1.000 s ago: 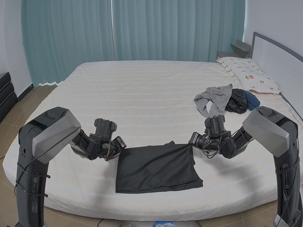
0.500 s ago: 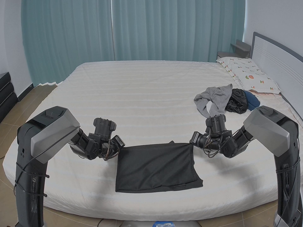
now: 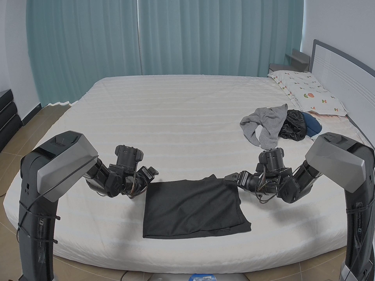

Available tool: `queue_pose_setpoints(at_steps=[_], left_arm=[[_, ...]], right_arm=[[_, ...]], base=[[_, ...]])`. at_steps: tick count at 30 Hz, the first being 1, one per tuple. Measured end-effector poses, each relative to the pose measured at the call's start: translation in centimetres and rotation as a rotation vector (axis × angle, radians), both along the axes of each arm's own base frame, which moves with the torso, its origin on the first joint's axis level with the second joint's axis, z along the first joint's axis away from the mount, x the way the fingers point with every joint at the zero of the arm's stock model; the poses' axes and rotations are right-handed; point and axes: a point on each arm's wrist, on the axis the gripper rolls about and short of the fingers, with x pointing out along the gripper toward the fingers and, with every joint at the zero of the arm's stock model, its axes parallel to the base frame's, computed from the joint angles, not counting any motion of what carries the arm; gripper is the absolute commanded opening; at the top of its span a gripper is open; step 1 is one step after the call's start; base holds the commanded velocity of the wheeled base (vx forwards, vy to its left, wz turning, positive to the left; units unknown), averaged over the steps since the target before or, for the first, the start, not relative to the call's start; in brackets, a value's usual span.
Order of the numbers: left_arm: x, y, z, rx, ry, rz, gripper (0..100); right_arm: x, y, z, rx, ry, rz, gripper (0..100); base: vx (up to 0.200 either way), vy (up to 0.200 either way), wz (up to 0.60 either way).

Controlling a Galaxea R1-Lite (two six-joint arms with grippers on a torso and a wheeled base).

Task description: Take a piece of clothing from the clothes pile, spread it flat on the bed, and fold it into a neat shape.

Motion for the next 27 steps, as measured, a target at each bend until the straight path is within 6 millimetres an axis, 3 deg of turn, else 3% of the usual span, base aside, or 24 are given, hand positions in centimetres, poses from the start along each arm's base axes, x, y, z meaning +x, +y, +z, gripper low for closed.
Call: queue_pose_setpoints(at_steps=[6,12,17,27], left_arm=[[-0.9,1.2,0.5,-0.046,0.028,0.002,100],[-1.3,3.7,1.3,-0.128,0.047,-0.001,100],[-1.4,4.4,1.8,-0.135,0.039,0.011,100],[-1.5,4.6,2.1,-0.135,0.032,0.015,100]], right_arm=[[-4.0,-0.6,0.1,0.017,-0.029,0.076,100],[-7.6,0.0,0.1,0.020,-0.054,0.165,100],[-8.8,0.7,0.1,0.014,-0.044,0.201,100],[-9.0,0.4,-0.2,-0.016,-0.048,0.211,100]], base=[[0.000,0.000,0.00],[0.000,0.000,0.00],[0.000,0.000,0.00],[0.000,0.000,0.00]])
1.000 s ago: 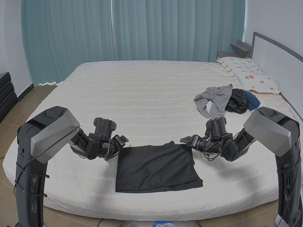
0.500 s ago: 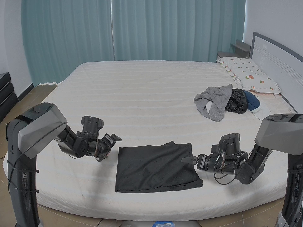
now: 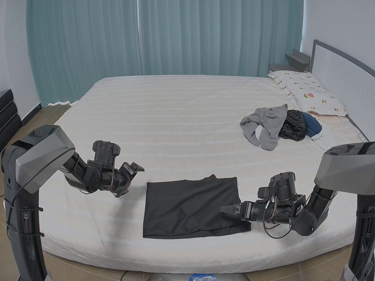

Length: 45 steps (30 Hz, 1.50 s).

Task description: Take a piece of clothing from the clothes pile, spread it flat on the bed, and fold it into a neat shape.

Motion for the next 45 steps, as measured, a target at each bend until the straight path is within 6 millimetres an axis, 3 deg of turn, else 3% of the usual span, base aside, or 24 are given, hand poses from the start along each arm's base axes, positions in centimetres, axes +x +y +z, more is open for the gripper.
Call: queue_pose_setpoints(at_steps=[13,14,45], left_arm=[[0.0,0.0,0.0,0.003,-0.001,-0.001,100],[0.0,0.0,0.0,0.002,-0.002,-0.001,100],[0.4,0.2,0.2,0.000,-0.012,0.004,100]], right_arm=[[0.1,-0.2,-0.9,-0.024,0.011,0.008,100],[0.1,-0.1,-1.0,-0.025,0.011,0.009,0],[-2.5,-3.1,-0.8,-0.143,0.014,0.052,0]], base=[[0.000,0.000,0.00],[0.000,0.000,0.00],[0.000,0.000,0.00]])
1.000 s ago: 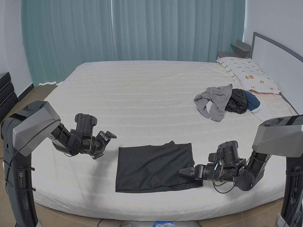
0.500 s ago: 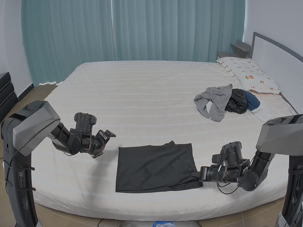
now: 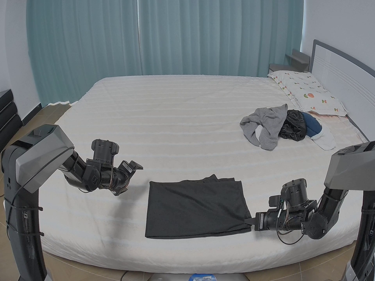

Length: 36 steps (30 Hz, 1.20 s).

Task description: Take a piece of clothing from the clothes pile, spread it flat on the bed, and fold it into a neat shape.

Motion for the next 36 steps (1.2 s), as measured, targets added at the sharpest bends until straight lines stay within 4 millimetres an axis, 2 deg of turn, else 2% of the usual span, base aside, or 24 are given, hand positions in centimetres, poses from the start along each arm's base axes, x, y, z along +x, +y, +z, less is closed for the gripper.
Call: queue_pose_setpoints(at_steps=[1,2,6,10,21,29,36], left_arm=[[0.0,0.0,0.0,0.000,0.000,0.000,100],[0.0,0.0,0.0,0.000,0.000,0.000,100],[0.0,0.0,0.0,0.000,0.000,0.000,100],[0.0,0.0,0.0,0.000,0.000,0.000,100],[-0.1,0.0,-0.1,0.002,0.004,-0.001,100],[-0.2,-0.1,-0.2,0.003,0.007,-0.003,100],[-0.3,-0.3,-0.2,0.008,0.008,-0.011,100]], right_arm=[[0.0,0.0,0.0,-0.001,0.000,0.000,0],[0.1,0.0,-0.1,-0.001,0.000,0.000,100],[0.7,0.1,0.0,0.006,-0.015,-0.006,100],[2.2,0.2,0.4,0.028,-0.047,-0.031,100],[8.2,1.3,1.9,0.138,-0.017,-0.161,100],[11.9,1.8,1.9,0.158,0.021,-0.217,100],[13.6,1.8,1.3,0.151,0.028,-0.240,100]], base=[[0.000,0.000,0.00],[0.000,0.000,0.00],[0.000,0.000,0.00],[0.000,0.000,0.00],[0.000,0.000,0.00],[0.000,0.000,0.00],[0.000,0.000,0.00]])
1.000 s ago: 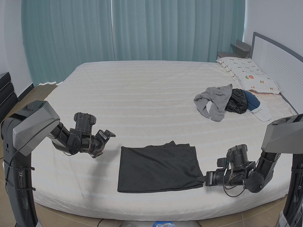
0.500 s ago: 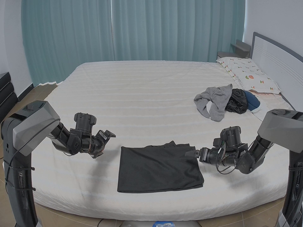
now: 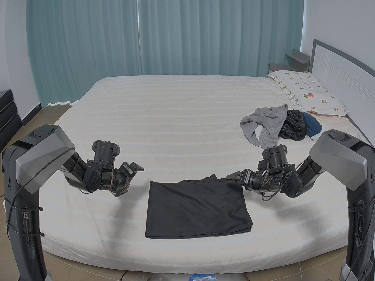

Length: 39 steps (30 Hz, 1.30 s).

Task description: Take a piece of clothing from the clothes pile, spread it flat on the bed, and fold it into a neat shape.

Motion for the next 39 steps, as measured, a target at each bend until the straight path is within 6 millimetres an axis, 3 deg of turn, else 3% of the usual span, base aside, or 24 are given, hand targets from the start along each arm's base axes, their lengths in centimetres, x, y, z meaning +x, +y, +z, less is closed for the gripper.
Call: queue_pose_setpoints(at_steps=[1,2,12,27,28,39], left_arm=[[0.0,0.0,0.0,0.000,0.000,-0.001,100],[0.0,-0.1,0.0,0.000,0.000,-0.001,100],[-0.1,-0.3,0.0,0.009,-0.002,-0.012,100],[-0.3,-2.1,0.0,0.032,-0.018,-0.074,100],[-0.3,-2.1,0.1,0.032,-0.018,-0.075,100],[-0.3,-2.2,-0.1,0.033,-0.016,-0.076,100]], right_arm=[[0.2,0.0,0.0,0.000,-0.004,-0.001,100],[0.4,0.1,-0.1,-0.001,-0.007,-0.004,0],[2.0,1.0,-1.1,-0.048,-0.051,-0.075,0],[2.2,0.2,-0.1,0.008,-0.069,-0.132,0],[2.2,0.2,-0.1,0.007,-0.067,-0.131,100],[0.7,0.6,-0.5,0.006,-0.022,-0.076,100]], base=[[0.000,0.000,0.00],[0.000,0.000,0.00],[0.000,0.000,0.00],[0.000,0.000,0.00],[0.000,0.000,0.00],[0.000,0.000,0.00]])
